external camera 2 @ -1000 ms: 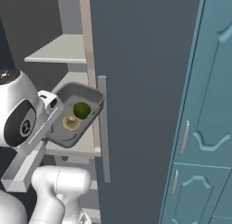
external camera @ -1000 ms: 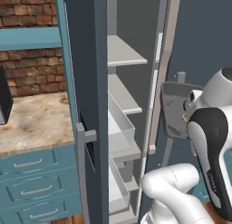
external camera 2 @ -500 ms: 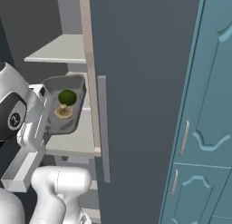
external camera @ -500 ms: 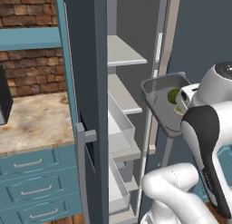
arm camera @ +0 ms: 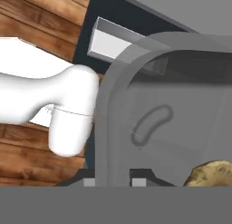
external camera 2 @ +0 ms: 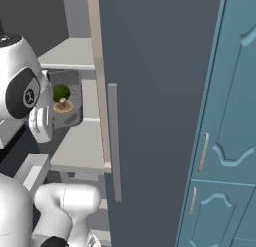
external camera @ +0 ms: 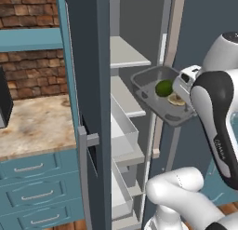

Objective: Take the lime and mushroom out of the freezer and place them in the tupperware container on the counter. Then put the tupperware containing the vegetables back in the freezer.

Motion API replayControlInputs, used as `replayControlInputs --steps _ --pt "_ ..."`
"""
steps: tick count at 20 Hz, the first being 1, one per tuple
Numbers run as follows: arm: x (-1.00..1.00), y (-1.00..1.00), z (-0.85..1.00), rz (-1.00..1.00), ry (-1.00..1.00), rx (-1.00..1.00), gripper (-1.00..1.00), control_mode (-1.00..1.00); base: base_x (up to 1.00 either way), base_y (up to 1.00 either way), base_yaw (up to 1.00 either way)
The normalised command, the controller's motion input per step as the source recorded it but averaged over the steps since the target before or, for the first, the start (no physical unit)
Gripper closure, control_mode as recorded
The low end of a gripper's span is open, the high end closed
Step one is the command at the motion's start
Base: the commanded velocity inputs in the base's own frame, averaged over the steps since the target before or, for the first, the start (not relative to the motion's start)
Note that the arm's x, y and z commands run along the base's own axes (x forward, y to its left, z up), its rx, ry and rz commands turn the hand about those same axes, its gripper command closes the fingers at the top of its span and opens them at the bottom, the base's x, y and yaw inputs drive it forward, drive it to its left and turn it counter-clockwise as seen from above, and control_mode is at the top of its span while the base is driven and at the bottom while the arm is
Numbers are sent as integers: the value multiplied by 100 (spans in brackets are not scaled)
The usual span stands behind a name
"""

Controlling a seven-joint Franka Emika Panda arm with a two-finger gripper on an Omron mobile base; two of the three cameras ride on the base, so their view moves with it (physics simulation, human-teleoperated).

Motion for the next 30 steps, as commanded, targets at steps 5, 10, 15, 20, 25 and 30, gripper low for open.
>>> replayControlInputs --steps 5,10,15,20,25,30 --pt "46 2 23 3 -6 0 100 -100 0 0 0" --pt "72 28 7 0 -5 1 100 -100 0 0 0" --pt "71 37 17 0 -10 5 100 -100 0 0 0" --pt "78 25 17 0 -1 10 100 -100 0 0 0" --pt "74 12 3 0 0 6 100 -100 0 0 0" --pt "62 20 0 0 2 0 100 -100 0 0 0"
